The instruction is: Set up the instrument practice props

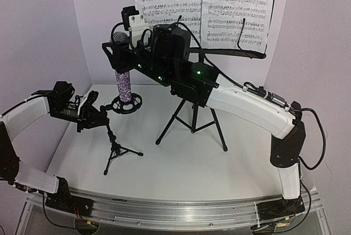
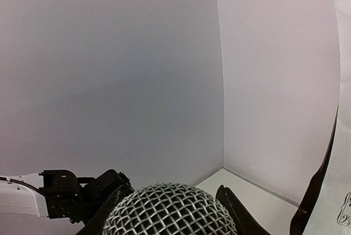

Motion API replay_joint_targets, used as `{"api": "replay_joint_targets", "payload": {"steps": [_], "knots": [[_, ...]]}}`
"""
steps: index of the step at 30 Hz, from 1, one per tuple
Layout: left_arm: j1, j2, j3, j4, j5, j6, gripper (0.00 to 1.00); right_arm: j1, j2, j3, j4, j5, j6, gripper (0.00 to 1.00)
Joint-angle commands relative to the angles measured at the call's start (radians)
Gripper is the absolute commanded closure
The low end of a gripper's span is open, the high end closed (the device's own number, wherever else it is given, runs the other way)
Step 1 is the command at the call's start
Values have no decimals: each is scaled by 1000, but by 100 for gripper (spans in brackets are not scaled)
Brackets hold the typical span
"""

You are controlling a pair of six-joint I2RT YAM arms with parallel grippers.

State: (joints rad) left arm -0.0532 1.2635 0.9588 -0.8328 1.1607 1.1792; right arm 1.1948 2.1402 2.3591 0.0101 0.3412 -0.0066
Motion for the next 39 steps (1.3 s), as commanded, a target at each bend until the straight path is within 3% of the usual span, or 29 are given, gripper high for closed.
{"api": "replay_joint_targets", "payload": {"steps": [1,7,16,25,34,36,39], "knots": [[1,-28,-28,72,-29,-33,100,-6,-18,-39,-17,5,183,100],[1,-31,-34,98,-34,-50,100,-6,-19,-38,-131,22,159,100],[1,-43,-52,131,-26,-107,100,-12,48,-110,-94,-37,160,100],[2,-46,-68,183,-35,-173,100,-14,-52,-338,-20,-36,175,100],[1,-45,-83,202,-45,-186,100,-14,-76,-356,-18,-71,154,98],[1,-45,-84,205,-45,-184,100,-14,-83,-372,-18,-75,154,89],[2,-43,-81,196,-48,-165,100,-14,-96,-367,-18,-95,145,60]]}}
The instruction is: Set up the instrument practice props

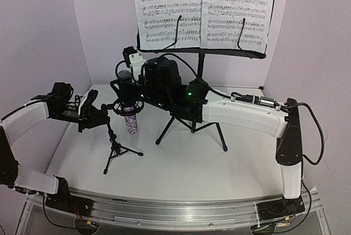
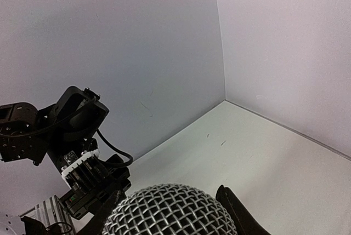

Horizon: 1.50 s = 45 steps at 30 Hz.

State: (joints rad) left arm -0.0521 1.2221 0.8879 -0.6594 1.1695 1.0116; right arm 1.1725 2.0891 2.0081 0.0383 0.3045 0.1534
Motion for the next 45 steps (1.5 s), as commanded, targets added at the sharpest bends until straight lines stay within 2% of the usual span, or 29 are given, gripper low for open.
{"api": "replay_joint_targets", "payload": {"steps": [1,5,7,14,19,22,26,30,34,39,43,45], "knots": [[1,1,-8,14,-58,12,100,9,-50,-8,-46,-60,-20,51],[0,6,-6,-17,-59,43,100,10,-90,6,-50,-65,-33,15],[1,7,-9,-14,-62,38,100,16,-123,-5,-52,-77,-40,10],[0,6,-17,12,-68,6,100,42,-255,-119,-97,-105,-60,6],[0,-4,-30,42,-78,-23,100,51,-418,-319,-189,-139,-25,4],[0,-17,-44,82,-93,-68,100,52,-529,-434,-307,-153,5,4],[1,-61,-89,184,-137,-168,100,50,-657,-580,-459,-38,77,2],[0,-85,-115,229,-194,-224,100,26,-836,-770,-562,175,203,2],[4,-90,-113,225,-225,-194,100,-29,-1009,-926,-635,323,291,2],[14,-96,-97,228,-266,-183,100,-139,-1123,-1006,-806,424,334,2],[29,-112,-109,260,-312,-196,100,-286,-1157,-1043,-866,422,319,2],[33,-122,-118,273,-330,-207,100,-408,-1141,-1057,-868,359,293,2]]}}
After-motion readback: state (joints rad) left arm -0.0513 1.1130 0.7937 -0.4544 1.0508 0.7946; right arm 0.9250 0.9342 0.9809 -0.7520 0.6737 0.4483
